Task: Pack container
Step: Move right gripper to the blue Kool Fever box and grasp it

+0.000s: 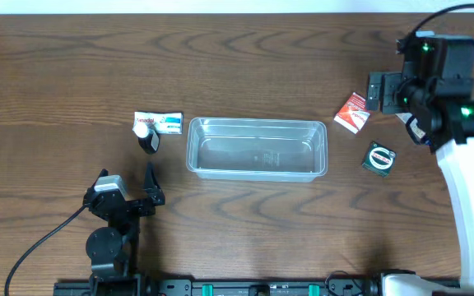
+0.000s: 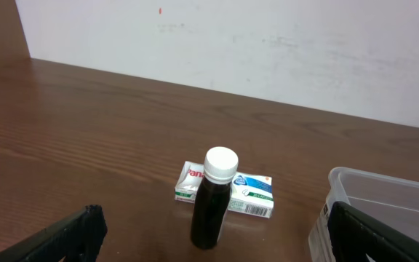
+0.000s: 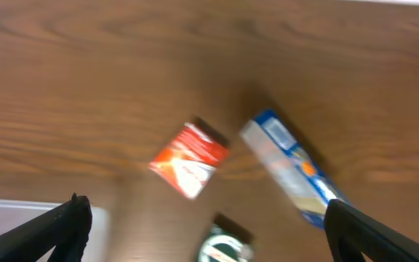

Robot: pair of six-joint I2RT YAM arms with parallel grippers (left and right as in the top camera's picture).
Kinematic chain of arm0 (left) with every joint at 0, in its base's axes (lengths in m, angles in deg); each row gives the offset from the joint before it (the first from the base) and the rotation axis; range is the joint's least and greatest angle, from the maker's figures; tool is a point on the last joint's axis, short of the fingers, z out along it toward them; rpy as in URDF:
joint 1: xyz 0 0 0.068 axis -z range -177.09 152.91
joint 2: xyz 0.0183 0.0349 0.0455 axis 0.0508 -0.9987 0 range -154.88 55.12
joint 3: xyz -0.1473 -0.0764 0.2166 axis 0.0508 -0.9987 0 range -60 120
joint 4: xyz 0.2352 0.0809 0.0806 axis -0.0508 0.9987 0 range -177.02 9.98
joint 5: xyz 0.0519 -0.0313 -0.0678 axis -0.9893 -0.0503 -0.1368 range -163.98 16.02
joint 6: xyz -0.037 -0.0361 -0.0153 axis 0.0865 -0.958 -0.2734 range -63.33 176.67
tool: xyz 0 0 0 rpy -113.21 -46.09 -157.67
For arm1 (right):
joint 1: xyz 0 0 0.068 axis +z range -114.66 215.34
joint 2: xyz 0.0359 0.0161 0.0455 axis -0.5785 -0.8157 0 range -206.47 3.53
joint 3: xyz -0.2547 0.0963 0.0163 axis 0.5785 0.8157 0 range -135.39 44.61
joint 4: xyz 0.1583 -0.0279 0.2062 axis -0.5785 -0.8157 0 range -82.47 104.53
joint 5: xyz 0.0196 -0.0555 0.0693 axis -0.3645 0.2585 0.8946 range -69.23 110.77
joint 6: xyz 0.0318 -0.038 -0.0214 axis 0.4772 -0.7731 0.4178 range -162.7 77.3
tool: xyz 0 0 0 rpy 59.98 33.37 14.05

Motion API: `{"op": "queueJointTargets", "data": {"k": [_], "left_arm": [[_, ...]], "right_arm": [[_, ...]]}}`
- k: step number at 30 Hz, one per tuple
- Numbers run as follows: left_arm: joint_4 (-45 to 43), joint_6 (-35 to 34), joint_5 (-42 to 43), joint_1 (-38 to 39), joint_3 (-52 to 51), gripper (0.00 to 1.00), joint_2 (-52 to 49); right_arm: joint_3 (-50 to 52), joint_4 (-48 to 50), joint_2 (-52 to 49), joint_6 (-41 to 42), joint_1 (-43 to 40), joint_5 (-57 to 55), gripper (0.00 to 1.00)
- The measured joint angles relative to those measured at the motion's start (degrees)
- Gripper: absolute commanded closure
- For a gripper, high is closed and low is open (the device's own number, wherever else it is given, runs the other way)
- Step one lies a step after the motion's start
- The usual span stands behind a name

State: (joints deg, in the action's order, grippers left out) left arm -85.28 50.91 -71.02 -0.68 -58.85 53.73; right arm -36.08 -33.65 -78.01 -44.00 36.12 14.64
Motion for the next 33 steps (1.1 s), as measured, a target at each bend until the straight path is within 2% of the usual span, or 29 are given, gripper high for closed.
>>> {"op": "queueJointTargets", "data": {"k": [5, 8, 15, 26, 29, 33], "left_arm": [[0.0, 0.0, 0.0, 0.0, 0.0, 0.02, 0.0], [0.0, 0.0, 0.0, 0.0, 0.0, 0.02, 0.0], [0.0, 0.0, 0.0, 0.0, 0.0, 0.02, 0.0], [0.0, 0.0, 0.0, 0.0, 0.0, 0.02, 0.0], [0.0, 0.0, 0.0, 0.0, 0.0, 0.02, 0.0], [0.0, 0.0, 0.0, 0.0, 0.0, 0.02, 0.0]], "right_arm": [[0.0, 1.9, -4.0, -1.3, -3.4, -7.9, 0.01], [0.0, 4.0, -5.9, -2.0, -7.0, -9.0, 0.01], [0.0, 8.1, -10.4, -9.9, -13.6, -3.2, 0.01], [0.0, 8.5, -16.5, -23.3, -14.1, 4.8, 0.01], [0.0, 8.6, -18.9, -25.2, -14.1, 5.7, 0.04], [0.0, 8.6, -22.6, -26.6, -14.2, 6.4, 0.15]]}}
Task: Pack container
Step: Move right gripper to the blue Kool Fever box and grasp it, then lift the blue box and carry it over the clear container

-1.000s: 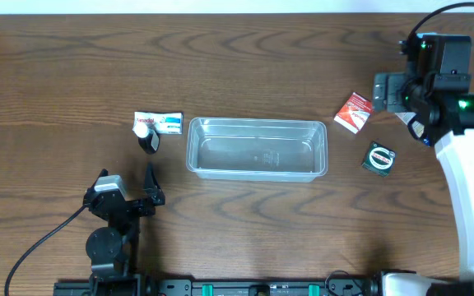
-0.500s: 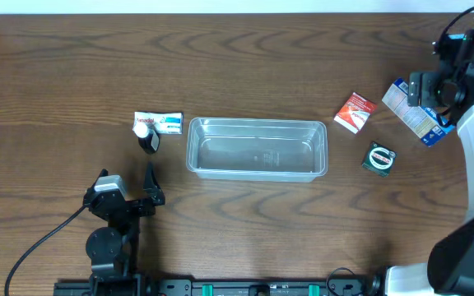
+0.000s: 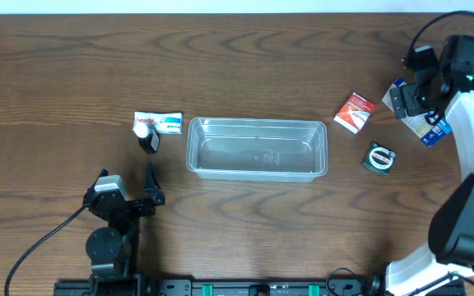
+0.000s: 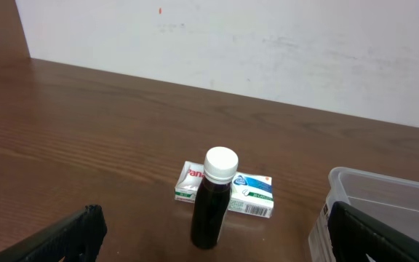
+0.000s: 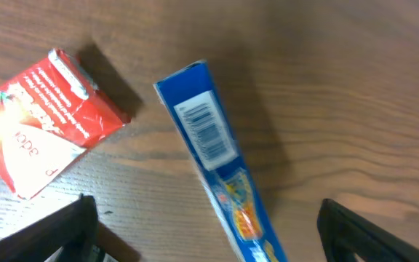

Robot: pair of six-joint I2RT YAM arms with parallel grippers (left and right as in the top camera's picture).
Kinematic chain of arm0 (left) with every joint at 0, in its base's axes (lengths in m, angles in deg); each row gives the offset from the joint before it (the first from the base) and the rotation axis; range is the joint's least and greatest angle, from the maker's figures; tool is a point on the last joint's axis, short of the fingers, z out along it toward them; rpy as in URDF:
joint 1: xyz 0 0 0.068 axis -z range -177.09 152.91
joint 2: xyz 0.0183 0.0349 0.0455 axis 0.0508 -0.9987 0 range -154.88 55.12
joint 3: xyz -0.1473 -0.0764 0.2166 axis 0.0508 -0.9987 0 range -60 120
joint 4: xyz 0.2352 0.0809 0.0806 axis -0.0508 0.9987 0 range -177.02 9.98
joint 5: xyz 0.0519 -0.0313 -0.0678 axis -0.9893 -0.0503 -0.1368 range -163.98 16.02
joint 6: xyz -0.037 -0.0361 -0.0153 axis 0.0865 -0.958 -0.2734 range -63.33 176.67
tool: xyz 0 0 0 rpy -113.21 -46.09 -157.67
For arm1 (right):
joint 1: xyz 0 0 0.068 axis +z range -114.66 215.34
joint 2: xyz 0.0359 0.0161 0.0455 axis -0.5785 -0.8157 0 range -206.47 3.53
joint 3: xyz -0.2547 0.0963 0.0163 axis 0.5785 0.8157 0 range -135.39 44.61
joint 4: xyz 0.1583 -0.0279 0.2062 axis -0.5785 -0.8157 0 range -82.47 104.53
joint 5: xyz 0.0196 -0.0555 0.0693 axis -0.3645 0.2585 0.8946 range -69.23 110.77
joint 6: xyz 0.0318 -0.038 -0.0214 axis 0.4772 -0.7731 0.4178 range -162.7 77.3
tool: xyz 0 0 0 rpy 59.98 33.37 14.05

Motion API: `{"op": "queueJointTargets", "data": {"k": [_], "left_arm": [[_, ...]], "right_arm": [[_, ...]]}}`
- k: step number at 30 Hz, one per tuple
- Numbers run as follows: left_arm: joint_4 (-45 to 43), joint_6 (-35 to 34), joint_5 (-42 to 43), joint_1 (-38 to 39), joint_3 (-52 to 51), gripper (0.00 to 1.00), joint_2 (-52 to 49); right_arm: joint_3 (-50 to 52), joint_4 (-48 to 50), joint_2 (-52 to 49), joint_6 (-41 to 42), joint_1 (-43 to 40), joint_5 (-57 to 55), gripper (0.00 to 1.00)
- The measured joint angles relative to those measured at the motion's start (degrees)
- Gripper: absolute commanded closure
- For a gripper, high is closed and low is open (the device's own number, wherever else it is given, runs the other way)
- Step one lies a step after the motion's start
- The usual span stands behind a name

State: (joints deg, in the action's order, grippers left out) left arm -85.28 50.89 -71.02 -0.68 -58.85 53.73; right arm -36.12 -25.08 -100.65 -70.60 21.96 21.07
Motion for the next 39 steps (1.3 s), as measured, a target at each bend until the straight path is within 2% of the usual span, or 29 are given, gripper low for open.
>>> {"op": "queueJointTargets", "data": {"k": [5, 15, 17, 20, 24, 31, 39], "left_arm": [[0.0, 0.0, 0.0, 0.0, 0.0, 0.02, 0.0], [0.0, 0.0, 0.0, 0.0, 0.0, 0.02, 0.0], [0.0, 0.0, 0.0, 0.0, 0.0, 0.02, 0.0], [0.0, 0.0, 0.0, 0.0, 0.0, 0.02, 0.0], [0.0, 0.0, 0.0, 0.0, 0.0, 0.02, 0.0], [0.0, 0.0, 0.0, 0.0, 0.0, 0.02, 0.0], [0.0, 0.0, 0.0, 0.0, 0.0, 0.02, 0.0]], "right_arm": [[0.0, -0.2, -2.4, -0.8, -1.1, 0.2, 0.42], [0.0, -0.2, -2.4, -0.6, -4.0, 0.2, 0.44], [0.0, -0.2, -2.4, -0.6, -4.0, 0.2, 0.47], [0.0, -0.1, -2.4, -0.6, -4.0, 0.2, 0.57], [0.0, 0.0, -2.4, -0.3, -4.0, 0.2, 0.64], [0.0, 0.4, -3.5, -0.2, -4.0, 0.2, 0.97], [0.0, 0.2, -3.6, 0.2, -4.0, 0.4, 0.99]]}}
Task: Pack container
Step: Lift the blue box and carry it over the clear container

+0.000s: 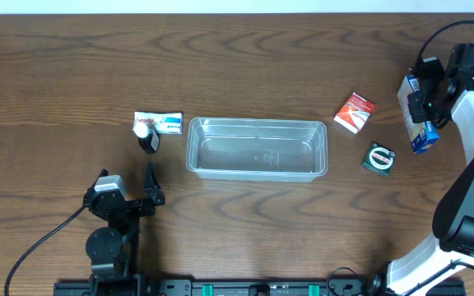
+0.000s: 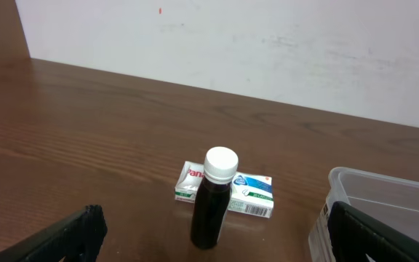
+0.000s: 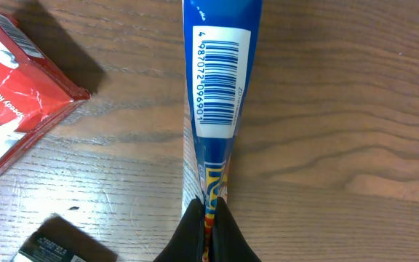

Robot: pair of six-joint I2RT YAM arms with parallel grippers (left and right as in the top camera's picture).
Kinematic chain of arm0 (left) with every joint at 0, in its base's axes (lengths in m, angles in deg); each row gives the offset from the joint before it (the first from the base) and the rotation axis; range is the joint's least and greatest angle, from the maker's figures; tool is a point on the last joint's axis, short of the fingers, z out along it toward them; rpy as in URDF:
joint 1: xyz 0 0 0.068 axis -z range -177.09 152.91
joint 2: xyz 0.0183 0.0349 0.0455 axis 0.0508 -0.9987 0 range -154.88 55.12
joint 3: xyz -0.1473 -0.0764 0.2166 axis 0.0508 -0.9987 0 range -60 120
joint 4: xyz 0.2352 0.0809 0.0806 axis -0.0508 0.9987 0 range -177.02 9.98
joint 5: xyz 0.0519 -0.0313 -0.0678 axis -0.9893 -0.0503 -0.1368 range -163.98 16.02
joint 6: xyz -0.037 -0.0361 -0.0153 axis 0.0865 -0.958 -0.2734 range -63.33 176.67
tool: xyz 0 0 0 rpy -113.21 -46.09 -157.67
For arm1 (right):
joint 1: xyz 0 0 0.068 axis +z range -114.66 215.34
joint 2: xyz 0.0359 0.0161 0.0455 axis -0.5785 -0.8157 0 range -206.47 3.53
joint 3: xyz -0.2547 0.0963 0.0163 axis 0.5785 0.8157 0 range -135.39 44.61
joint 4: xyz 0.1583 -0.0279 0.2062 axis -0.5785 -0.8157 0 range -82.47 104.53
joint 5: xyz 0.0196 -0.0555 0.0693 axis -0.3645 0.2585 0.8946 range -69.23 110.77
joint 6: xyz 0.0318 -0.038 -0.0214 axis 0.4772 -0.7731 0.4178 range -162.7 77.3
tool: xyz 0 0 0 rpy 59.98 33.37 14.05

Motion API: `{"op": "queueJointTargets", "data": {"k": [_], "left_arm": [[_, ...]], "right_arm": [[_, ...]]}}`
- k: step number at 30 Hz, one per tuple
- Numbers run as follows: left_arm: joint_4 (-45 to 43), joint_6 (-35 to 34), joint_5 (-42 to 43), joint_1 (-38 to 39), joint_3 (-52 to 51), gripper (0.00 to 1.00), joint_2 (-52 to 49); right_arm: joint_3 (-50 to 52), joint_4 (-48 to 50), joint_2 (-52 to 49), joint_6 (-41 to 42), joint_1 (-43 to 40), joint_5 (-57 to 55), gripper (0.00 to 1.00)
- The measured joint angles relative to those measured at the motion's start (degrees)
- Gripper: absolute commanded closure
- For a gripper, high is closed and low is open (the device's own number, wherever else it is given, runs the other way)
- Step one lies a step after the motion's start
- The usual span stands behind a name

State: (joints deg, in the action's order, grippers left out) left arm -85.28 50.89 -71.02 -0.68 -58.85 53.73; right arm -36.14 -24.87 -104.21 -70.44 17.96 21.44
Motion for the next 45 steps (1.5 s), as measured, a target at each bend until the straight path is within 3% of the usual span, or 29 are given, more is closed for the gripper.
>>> {"op": "queueJointTargets", "data": {"k": [12, 19, 25, 31, 45], "left_arm": [[0.0, 0.0, 0.0, 0.0, 0.0, 0.02, 0.0], [0.0, 0.0, 0.0, 0.0, 0.0, 0.02, 0.0], [0.0, 0.0, 0.0, 0.0, 0.0, 0.02, 0.0], [0.0, 0.0, 0.0, 0.0, 0.0, 0.02, 0.0], [0.0, 0.0, 0.0, 0.0, 0.0, 0.02, 0.0]], "right_arm": [[-2.2, -1.0, 5.6, -1.2, 4.8, 0.3, 0.99], [-7.3, -3.9, 22.8, -10.8, 16.6, 8.2, 0.99], [-8.3, -13.6, 32.7, -19.4, 29.6, 14.0, 0.99], [-8.1, -25.3, 31.5, -25.2, 36.5, 15.0, 0.99], [-7.9, -26.4, 21.0, -30.8, 43.0, 15.0, 0.99]]}}
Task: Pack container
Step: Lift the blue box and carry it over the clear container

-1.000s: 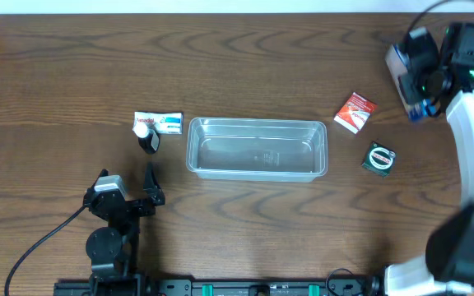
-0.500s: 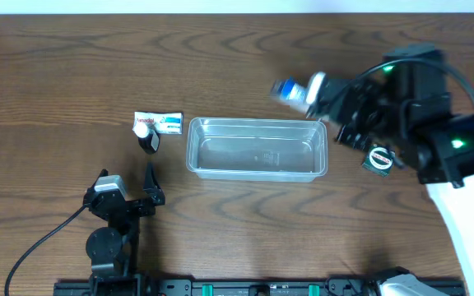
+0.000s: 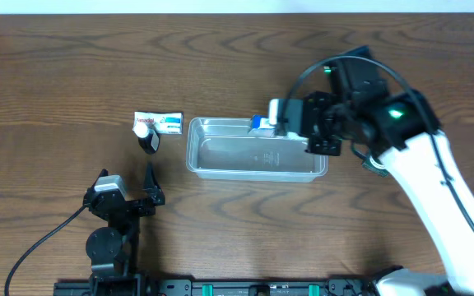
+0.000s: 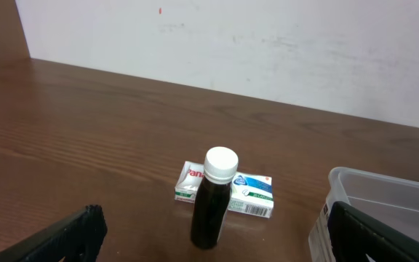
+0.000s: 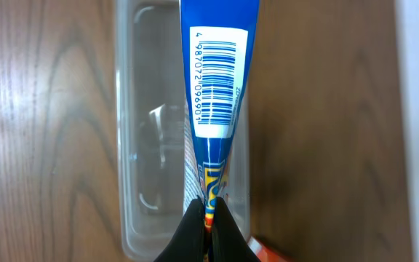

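Observation:
A clear plastic container [image 3: 220,153] lies mid-table. My right gripper [image 3: 283,122] is shut on a long blue box [image 3: 262,123] and holds it on edge over the container's right half. In the right wrist view the blue box [image 5: 220,80] runs up from my right gripper [image 5: 208,218], with the container [image 5: 144,145] beneath. A dark bottle [image 4: 213,204] with a white cap stands left of the container, in front of a white-and-green box [image 4: 249,196]. My left gripper [image 4: 213,251] is open and low, short of the bottle.
The bottle [image 3: 147,140] and white-and-green box [image 3: 161,123] sit just off the container's left end. A red packet's corner [image 5: 268,253] shows right of the container. My right arm [image 3: 418,173] crosses the right side of the table. A white wall [image 4: 268,44] stands behind.
My right gripper, still shut on the blue box, has gone from the table's far right edge to over the container. The left arm, bottle and white-and-green box have not moved.
My right gripper was open above the red packet and blue box at the far right. It was then open closer over the blue box, then shut on it there. Now it holds the box over the container. The left arm stayed still throughout.

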Robot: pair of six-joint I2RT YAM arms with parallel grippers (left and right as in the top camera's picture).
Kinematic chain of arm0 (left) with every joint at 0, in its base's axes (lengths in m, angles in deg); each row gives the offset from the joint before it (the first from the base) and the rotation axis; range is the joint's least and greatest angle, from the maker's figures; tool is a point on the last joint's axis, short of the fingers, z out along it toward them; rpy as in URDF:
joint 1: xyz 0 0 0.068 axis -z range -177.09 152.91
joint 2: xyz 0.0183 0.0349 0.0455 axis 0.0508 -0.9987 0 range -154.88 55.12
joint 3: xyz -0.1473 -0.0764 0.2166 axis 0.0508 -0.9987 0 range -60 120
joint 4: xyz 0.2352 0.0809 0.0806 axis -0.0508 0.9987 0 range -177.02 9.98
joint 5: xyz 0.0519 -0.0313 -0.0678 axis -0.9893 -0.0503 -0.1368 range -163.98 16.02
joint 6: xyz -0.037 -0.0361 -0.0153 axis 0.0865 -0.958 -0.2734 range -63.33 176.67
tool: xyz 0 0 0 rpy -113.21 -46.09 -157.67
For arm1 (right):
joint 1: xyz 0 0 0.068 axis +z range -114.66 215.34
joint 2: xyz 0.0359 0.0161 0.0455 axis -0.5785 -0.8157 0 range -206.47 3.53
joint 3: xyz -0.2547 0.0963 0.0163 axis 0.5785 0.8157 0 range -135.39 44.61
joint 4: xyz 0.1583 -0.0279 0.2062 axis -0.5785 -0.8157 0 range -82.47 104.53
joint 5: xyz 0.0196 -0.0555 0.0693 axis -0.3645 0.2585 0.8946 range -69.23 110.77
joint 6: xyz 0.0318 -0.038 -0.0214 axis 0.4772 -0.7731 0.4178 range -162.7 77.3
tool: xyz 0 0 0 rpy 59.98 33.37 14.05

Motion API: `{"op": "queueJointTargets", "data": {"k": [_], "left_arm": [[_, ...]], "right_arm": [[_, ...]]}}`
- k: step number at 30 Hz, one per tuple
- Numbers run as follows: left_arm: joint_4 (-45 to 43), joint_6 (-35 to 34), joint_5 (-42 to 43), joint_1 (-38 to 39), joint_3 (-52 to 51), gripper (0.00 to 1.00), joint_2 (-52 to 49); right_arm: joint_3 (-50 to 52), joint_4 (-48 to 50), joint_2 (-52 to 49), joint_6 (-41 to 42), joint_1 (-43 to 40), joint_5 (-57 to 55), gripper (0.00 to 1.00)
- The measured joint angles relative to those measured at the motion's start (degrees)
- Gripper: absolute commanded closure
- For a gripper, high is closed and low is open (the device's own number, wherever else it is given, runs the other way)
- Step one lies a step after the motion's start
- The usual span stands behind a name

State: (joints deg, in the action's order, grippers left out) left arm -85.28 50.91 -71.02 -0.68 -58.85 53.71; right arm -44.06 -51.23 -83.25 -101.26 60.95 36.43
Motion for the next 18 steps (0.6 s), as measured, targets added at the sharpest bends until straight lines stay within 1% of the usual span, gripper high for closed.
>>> {"op": "queueJointTargets", "data": {"k": [5, 12, 18], "left_arm": [[0.0, 0.0, 0.0, 0.0, 0.0, 0.02, 0.0], [0.0, 0.0, 0.0, 0.0, 0.0, 0.02, 0.0], [0.0, 0.0, 0.0, 0.0, 0.0, 0.02, 0.0]], "right_arm": [[0.0, 0.1, -6.0, -0.8, 1.7, -1.0, 0.99], [0.0, 0.5, -11.0, -1.1, 1.9, -1.9, 0.99], [0.0, 2.9, -15.0, -1.1, 1.9, -2.2, 0.99]]}}
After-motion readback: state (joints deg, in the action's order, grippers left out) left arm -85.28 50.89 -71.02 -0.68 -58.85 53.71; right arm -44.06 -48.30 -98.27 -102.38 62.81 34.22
